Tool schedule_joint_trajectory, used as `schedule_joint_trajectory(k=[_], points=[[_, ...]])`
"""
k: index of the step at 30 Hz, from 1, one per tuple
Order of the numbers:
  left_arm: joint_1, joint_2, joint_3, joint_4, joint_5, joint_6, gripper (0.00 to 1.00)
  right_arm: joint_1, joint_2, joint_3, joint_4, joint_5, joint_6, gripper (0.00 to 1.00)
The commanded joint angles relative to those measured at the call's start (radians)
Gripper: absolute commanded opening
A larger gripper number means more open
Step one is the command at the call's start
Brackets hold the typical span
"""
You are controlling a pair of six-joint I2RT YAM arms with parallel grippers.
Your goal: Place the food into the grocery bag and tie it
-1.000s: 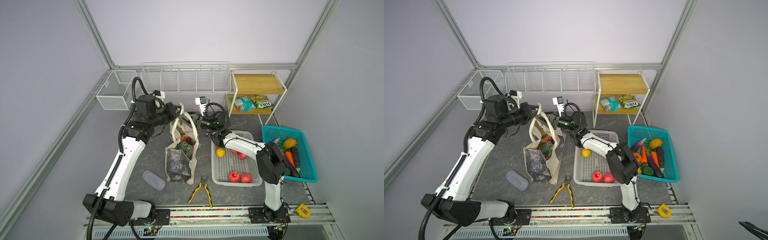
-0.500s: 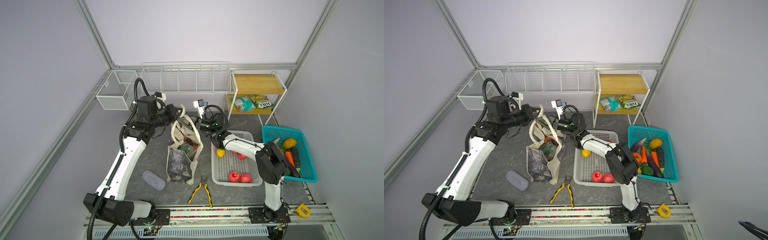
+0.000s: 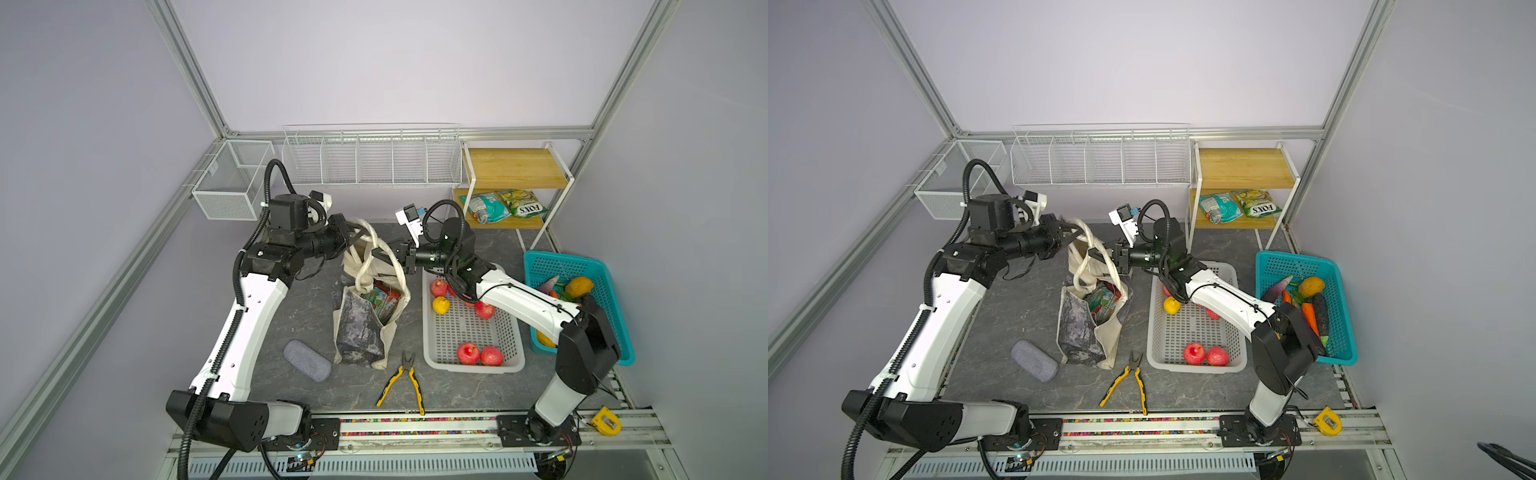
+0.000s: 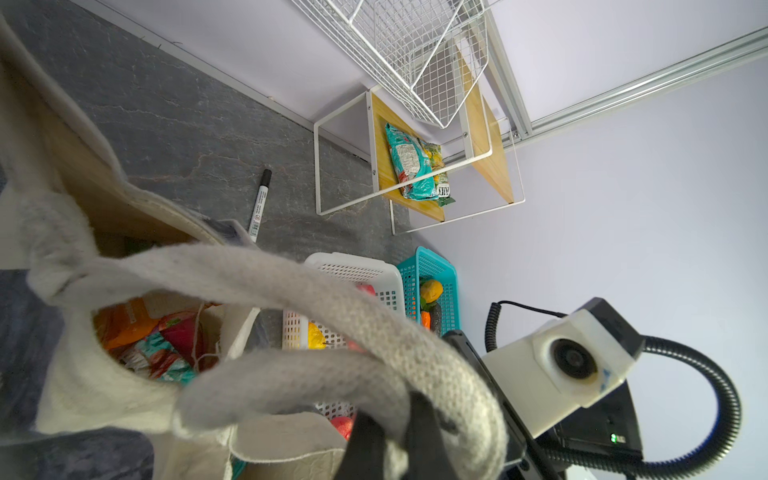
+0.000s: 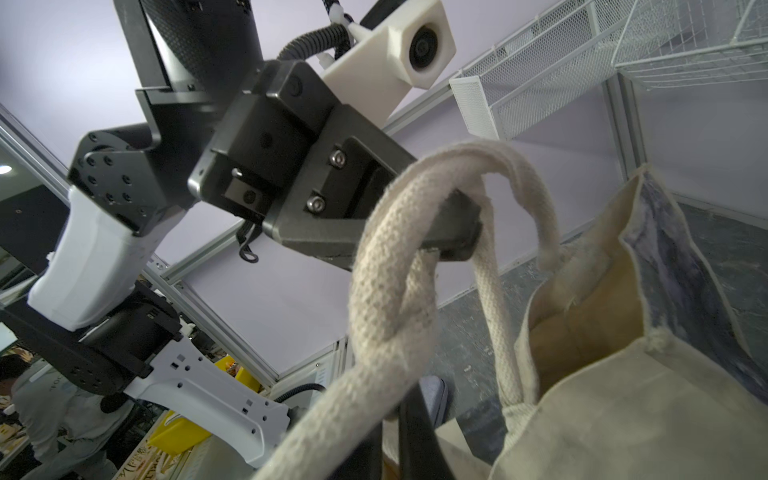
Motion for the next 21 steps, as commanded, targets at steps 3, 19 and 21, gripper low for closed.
schedule_joint_trajectory(k=[3,19,21], points=[[0.036,-0.065,-0.023,-0.052,-0.015,0.019,0.00,-0.035,-0.058,0.020,-0.333,0.152,-0.253,0.07],[0.112,-0.133,-0.091,-0.186,-0.042,0.053,0.00,-0.061,-0.183,-0.093,-0.390,0.519,-0.307,0.07],[0.130,-0.141,-0.104,-0.192,-0.061,0.048,0.00,-0.067,-0.191,-0.104,-0.388,0.544,-0.293,0.07]])
